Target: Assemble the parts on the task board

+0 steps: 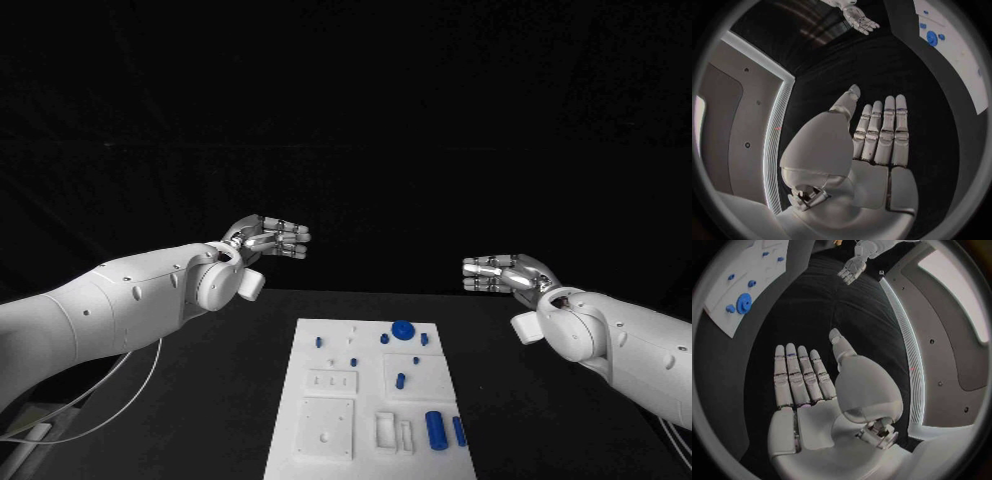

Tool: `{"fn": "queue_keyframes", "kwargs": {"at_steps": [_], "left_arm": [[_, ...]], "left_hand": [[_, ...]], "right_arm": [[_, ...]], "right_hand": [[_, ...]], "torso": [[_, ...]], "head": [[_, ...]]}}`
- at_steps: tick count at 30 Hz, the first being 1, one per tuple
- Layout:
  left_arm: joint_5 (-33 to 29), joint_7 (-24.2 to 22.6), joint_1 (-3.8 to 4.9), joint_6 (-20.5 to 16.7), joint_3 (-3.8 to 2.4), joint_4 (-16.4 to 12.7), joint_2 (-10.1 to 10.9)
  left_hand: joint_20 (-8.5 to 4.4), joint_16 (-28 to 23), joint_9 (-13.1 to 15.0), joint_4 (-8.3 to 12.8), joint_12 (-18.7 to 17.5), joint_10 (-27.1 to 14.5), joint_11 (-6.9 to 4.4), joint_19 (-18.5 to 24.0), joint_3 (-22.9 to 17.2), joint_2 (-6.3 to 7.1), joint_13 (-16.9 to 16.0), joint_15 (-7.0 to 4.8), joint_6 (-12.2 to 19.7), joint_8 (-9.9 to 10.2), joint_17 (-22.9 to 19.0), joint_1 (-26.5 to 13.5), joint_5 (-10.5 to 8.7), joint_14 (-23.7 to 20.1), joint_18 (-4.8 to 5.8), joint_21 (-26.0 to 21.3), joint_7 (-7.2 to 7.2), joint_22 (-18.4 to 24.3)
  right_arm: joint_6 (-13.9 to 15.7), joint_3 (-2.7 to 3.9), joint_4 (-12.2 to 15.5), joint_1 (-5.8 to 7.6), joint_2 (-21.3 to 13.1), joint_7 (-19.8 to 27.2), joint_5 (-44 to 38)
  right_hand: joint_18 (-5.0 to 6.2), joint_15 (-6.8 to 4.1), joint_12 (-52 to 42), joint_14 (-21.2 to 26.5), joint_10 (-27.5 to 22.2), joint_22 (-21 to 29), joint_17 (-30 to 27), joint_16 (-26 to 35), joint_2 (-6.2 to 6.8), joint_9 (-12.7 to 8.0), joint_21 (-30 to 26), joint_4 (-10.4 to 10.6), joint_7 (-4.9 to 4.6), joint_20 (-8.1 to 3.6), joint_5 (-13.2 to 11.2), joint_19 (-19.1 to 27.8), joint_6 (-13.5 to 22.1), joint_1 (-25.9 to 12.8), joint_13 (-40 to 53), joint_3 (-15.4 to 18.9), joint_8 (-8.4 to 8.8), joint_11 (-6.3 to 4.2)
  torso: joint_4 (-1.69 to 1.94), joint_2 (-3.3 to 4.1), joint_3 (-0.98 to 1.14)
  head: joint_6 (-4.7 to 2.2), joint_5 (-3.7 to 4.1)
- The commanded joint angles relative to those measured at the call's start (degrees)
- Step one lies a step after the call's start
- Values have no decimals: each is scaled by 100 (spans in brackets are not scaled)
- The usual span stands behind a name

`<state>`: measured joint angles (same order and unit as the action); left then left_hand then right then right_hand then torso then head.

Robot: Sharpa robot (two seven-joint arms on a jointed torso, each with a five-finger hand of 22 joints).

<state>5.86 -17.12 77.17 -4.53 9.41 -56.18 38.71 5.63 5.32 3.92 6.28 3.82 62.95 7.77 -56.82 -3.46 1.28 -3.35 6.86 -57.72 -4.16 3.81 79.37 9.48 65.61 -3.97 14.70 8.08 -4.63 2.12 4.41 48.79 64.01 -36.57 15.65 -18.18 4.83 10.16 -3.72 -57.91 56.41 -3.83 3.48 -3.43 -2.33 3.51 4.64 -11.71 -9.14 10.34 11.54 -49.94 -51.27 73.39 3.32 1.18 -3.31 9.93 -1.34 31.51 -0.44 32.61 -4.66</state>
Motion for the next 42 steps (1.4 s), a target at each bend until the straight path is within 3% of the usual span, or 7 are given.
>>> {"fn": "queue_keyframes", "kwargs": {"at_steps": [1,42], "left_arm": [[-35,-90,3,15,-4,-1,-6],[-42,-96,3,36,-4,20,-13]], "left_hand": [[26,-10,-2,13,-17,-38,-10,-3,5,-67,-5,-2,11,24,-5,-6,-19,-12,-52,16,14,9],[25,-13,-2,21,-16,-37,-10,-6,8,-75,-5,-4,9,23,-6,-8,-21,-6,-53,21,15,8]], "right_arm": [[-2,5,0,-2,-6,72,19],[2,8,12,-7,-20,77,20]], "right_hand": [[77,4,27,35,-19,0,-4,-1,-33,-5,-17,12,-16,7,26,29,18,1,-1,22,-8,26],[76,2,27,30,-14,0,-4,-1,-43,-4,-17,5,-15,6,23,25,8,5,-1,21,-8,23]], "torso": [[1,1,0],[5,1,-2]], "head": [[4,-3],[7,0]]}}
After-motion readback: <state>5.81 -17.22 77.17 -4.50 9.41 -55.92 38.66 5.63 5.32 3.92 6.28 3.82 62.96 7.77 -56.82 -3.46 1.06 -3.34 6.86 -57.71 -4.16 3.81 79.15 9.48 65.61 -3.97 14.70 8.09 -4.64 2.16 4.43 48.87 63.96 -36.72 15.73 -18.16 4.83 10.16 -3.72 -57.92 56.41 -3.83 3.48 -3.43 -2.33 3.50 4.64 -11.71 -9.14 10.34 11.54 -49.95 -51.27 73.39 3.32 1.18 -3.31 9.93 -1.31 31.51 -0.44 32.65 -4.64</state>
